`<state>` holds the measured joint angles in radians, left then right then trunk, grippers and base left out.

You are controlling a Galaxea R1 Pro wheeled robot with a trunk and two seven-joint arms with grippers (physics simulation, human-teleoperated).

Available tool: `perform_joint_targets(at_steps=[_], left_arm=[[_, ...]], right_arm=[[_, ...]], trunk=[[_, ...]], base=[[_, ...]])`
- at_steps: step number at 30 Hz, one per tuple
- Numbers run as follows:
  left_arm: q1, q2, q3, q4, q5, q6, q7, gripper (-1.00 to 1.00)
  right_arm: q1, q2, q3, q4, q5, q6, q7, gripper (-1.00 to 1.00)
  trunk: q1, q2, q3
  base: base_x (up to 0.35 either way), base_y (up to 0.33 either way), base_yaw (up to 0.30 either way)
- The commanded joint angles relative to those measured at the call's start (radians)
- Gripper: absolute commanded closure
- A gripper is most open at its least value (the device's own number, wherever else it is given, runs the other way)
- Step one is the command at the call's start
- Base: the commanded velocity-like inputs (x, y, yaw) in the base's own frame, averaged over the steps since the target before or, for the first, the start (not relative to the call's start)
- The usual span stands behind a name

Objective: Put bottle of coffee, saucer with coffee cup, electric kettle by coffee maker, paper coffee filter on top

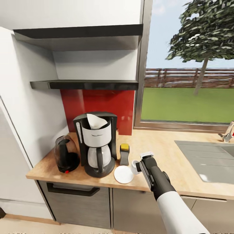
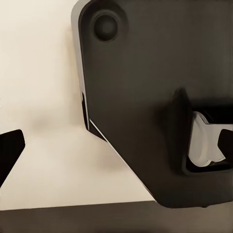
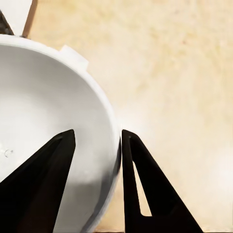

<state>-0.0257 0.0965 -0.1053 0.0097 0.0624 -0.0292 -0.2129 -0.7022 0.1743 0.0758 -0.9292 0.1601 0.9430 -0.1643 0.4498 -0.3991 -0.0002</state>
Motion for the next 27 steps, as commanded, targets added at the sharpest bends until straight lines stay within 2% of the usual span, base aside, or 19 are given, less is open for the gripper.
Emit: perform_joint_targets(at_steps=[1, 16, 27], left_arm=[[0.0, 0.0, -0.008, 0.001, 0.007, -0.003, -0.003, -1.0], [0.0, 0.001, -0.007, 0.001, 0.007, -0.003, -0.003, -1.0], [-0.001, -0.001, -0.007, 0.0, 0.007, -0.003, -0.003, -1.0]], right_arm=[[0.0, 0.0, 0.001, 0.0, 0.004, 0.005, 0.003, 1.0], [0.0, 0.0, 0.001, 0.003, 0.004, 0.004, 0.003, 1.0], [0.0, 0.0, 0.001, 0.006, 0.004, 0.003, 0.003, 1.0]], trunk=[[0.0, -0.001, 0.0], [0.0, -0.001, 0.0], [0.0, -0.001, 0.0]], base=[[-0.12, 0.138, 0.001], [-0.015, 0.018, 0.0], [0.0, 0.083, 0.0]])
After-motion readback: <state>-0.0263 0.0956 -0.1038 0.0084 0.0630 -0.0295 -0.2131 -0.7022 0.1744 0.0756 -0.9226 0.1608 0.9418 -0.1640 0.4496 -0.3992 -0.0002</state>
